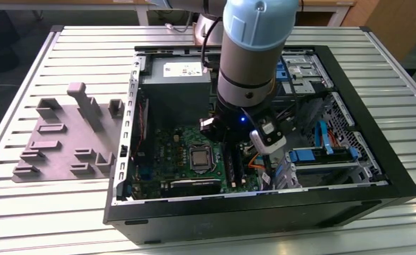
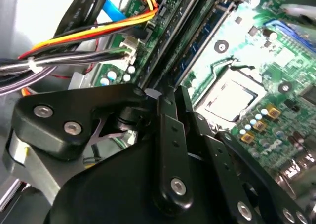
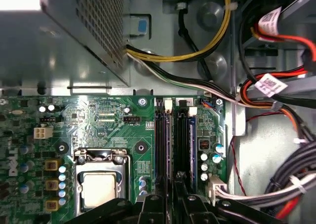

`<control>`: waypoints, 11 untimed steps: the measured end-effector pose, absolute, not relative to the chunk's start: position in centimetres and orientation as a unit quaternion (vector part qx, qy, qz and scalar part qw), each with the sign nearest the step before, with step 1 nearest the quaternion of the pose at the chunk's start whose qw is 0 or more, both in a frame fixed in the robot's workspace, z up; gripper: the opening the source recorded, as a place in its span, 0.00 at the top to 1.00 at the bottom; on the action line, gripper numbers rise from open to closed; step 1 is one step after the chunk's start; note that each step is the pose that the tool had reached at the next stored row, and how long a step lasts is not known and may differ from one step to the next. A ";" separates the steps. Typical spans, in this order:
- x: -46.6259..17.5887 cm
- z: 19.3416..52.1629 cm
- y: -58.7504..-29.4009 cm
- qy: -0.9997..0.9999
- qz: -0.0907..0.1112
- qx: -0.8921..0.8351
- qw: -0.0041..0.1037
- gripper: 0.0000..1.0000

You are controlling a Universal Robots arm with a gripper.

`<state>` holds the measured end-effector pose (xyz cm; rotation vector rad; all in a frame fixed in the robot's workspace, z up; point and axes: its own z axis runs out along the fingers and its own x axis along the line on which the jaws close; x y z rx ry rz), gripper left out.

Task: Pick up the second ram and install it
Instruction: 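Insert the second ram into the second slot, then press down the second ram until it locks into place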

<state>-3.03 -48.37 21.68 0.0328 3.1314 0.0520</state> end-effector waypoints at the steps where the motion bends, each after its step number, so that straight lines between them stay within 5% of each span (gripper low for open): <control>1: -3.0 22.0 -48.4 1.000 0.017 0.010 0.005 0.78; 7: -3.0 23.4 -48.4 1.000 0.017 0.010 0.005 0.78; 11: -3.0 23.4 -48.4 1.000 0.017 0.010 0.005 0.89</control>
